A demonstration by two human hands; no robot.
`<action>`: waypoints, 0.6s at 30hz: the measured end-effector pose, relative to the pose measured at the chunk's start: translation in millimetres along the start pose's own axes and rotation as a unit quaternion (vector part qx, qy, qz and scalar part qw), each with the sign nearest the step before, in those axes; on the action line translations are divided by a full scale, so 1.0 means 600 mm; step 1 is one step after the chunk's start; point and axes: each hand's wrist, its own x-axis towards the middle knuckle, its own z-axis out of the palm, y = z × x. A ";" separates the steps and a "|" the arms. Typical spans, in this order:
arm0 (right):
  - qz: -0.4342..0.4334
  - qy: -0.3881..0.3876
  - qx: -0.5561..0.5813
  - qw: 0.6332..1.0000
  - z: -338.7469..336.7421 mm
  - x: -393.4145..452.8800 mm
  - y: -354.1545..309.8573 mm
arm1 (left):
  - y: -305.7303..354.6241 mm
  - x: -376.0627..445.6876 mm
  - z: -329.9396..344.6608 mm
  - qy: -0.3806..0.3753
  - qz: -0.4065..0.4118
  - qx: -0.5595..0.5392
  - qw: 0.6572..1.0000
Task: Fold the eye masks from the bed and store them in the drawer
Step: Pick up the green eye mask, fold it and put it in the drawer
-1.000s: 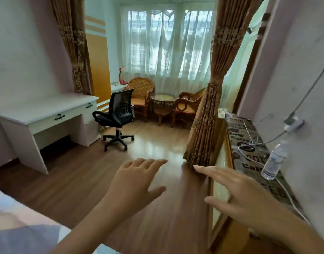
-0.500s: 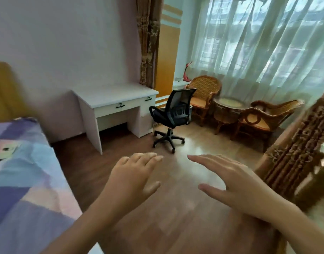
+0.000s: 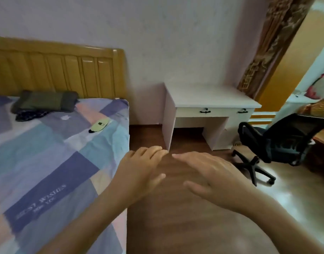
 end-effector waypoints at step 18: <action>-0.280 -0.134 0.021 0.950 0.128 0.701 0.335 | -0.286 0.382 0.169 -0.049 -0.312 0.069 0.946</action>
